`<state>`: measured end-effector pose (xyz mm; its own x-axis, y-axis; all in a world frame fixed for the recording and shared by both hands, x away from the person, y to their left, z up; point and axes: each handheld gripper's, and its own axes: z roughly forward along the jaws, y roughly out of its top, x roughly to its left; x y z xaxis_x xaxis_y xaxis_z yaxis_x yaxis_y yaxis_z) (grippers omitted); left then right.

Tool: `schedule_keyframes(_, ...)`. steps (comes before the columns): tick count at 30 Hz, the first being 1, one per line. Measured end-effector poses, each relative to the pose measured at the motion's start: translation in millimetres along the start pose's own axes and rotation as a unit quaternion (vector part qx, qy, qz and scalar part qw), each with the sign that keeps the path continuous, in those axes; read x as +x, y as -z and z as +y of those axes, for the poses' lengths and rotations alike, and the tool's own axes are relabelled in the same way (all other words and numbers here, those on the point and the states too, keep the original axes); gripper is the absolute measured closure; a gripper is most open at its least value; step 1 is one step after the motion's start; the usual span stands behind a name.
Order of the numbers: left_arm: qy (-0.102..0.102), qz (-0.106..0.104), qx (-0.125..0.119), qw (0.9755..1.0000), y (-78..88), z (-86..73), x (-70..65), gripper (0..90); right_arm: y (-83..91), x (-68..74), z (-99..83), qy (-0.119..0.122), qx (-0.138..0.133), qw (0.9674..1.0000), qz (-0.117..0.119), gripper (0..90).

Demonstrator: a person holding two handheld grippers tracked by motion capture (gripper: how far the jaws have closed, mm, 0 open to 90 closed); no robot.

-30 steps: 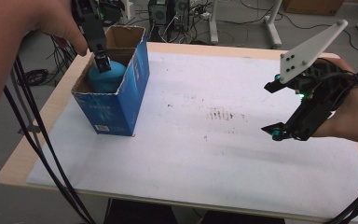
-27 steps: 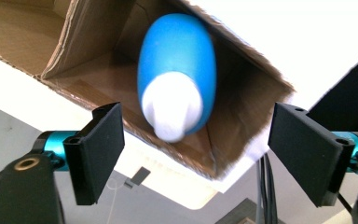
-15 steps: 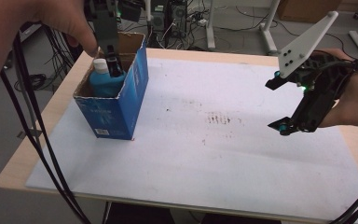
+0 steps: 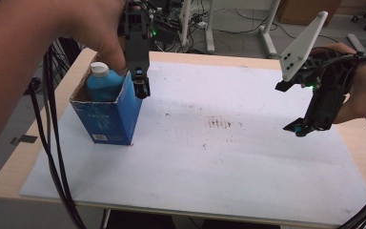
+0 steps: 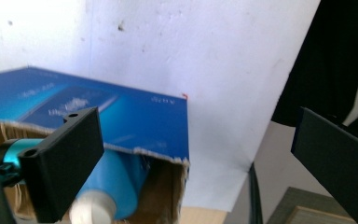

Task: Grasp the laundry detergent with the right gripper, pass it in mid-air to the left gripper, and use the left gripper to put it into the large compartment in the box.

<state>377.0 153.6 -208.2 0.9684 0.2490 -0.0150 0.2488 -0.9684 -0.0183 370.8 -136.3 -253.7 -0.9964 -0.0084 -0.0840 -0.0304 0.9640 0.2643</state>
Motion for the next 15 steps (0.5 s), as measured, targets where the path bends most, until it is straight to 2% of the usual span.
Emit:
schedule_keyframes(6,-0.025,-0.002,-0.008,0.9997,-14.2,16.6,-4.5,1.7,0.2,-2.8,0.0,0.008,0.024,0.9996,0.014,0.6)
schedule_keyframes(10,-0.039,-0.005,0.004,0.9992,-20.8,28.6,-6.6,1.7,-1.0,-2.9,-1.4,0.011,0.032,0.9993,0.018,0.6)
schedule_keyframes(15,-0.053,-0.011,0.003,0.9985,-23.1,36.6,-7.8,1.7,-0.8,-2.9,-4.6,0.012,0.042,0.9988,0.021,0.6)
